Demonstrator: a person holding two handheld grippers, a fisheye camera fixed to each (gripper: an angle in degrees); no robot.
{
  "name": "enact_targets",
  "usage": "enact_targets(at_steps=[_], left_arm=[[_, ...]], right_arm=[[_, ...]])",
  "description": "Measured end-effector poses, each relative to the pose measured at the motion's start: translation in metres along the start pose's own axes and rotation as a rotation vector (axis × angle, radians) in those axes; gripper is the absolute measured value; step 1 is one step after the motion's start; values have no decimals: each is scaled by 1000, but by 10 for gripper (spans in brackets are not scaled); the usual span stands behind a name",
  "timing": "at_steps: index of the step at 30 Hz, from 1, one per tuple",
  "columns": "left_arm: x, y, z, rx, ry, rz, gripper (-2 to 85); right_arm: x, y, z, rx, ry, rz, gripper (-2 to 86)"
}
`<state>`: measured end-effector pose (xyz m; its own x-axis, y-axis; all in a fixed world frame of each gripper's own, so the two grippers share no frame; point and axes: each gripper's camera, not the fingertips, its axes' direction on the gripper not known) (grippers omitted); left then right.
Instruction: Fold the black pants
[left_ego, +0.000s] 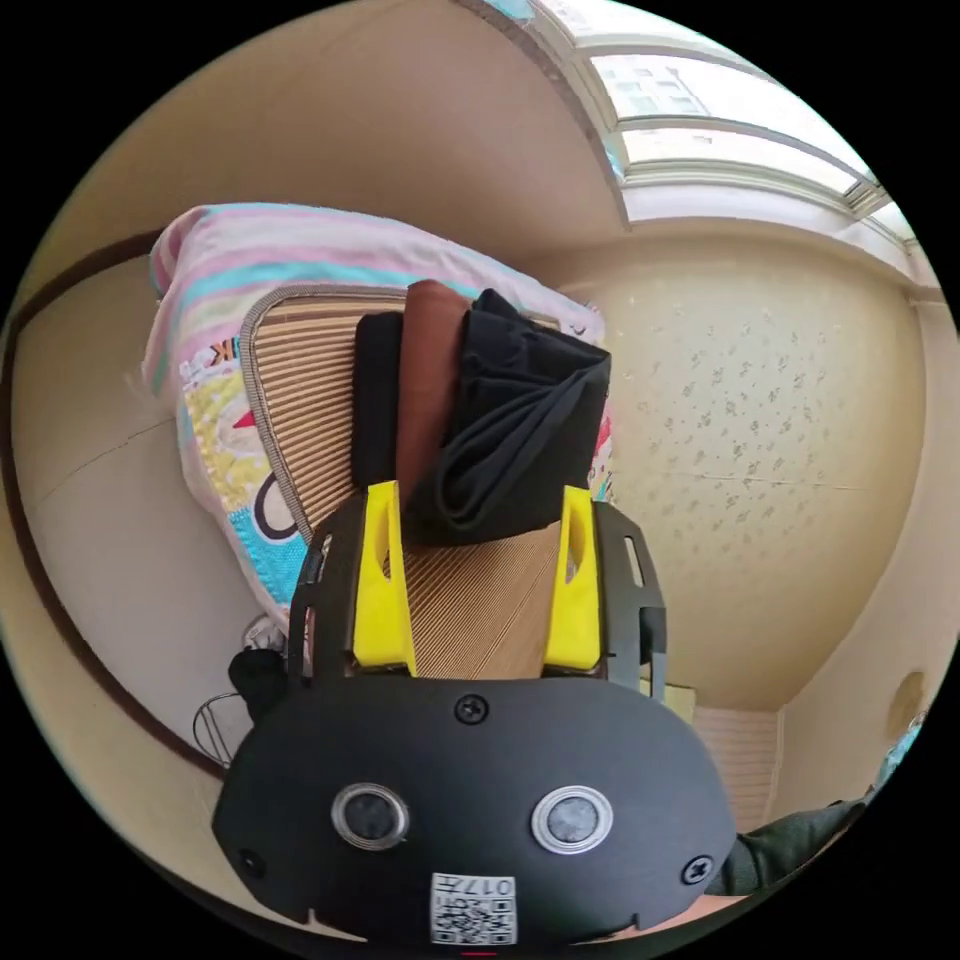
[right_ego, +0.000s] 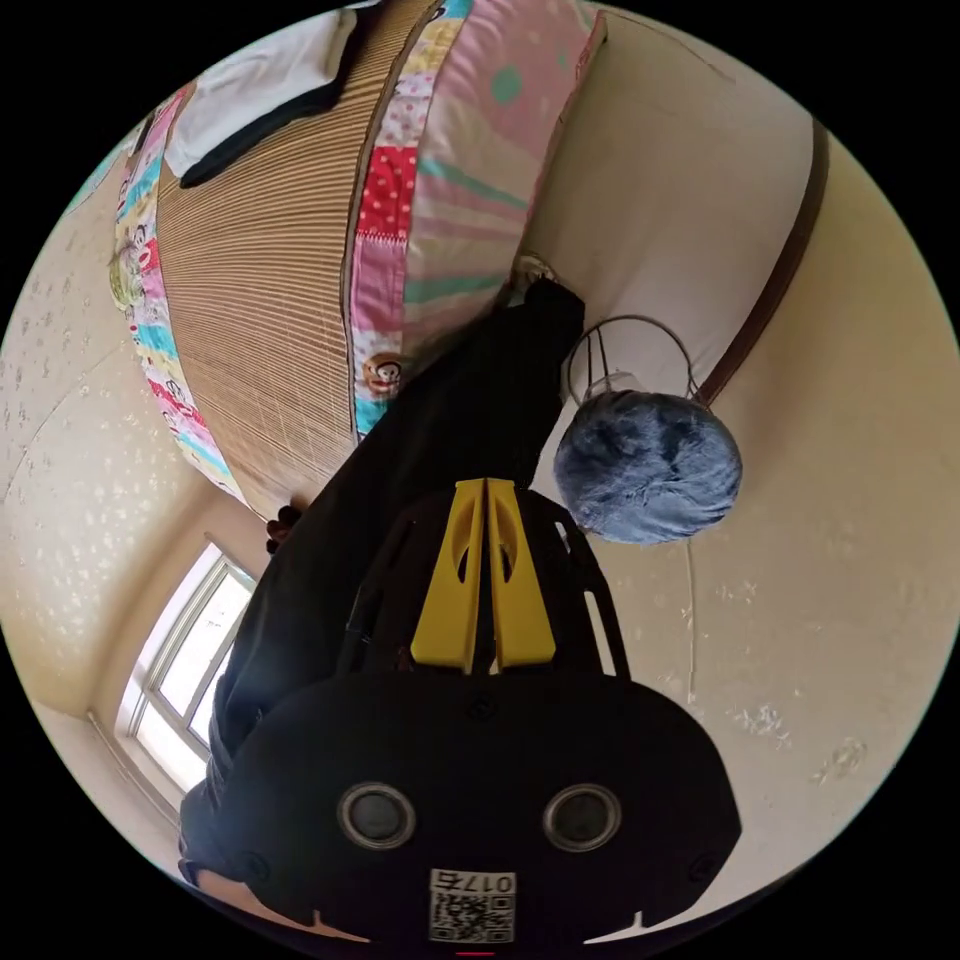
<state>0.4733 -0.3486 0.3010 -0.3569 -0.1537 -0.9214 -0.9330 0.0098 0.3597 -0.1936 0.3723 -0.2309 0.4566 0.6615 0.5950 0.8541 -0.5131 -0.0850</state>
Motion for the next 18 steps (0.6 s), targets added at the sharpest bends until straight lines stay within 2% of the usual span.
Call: enact_targets(at_steps=[3, 6, 7, 10, 12, 14, 15, 16, 18], left_arm=[[-1, -10, 33, -143, -32, 8, 199], [21, -33, 63, -253, -186, -11, 89], [45, -47, 67, -270, -197, 58, 63], [127, -86, 49, -203, -133, 296, 58], [165, -115, 33, -147, -138, 381, 63], [173, -150, 28, -121, -271, 285, 87], [161, -173, 32, -162, -337, 181, 107], [143, -188, 38, -213, -358, 103, 127], [113, -194, 35, -206, -356, 0, 131]], right_arm=[[-24, 2, 26, -41, -57, -61, 2], [-65, 0, 29, -59, -56, -161, 2], [-83, 0, 23, -54, -38, -206, 2], [-123, 3, 1, -6, -25, -307, 2], [-143, 7, -10, 11, -24, -354, 2], [-159, 11, -15, 7, 10, -383, 2], [-162, 11, -15, 1, 21, -384, 2], [-165, 13, -14, -8, 33, -384, 2], [-166, 17, -14, -6, 29, -378, 2]])
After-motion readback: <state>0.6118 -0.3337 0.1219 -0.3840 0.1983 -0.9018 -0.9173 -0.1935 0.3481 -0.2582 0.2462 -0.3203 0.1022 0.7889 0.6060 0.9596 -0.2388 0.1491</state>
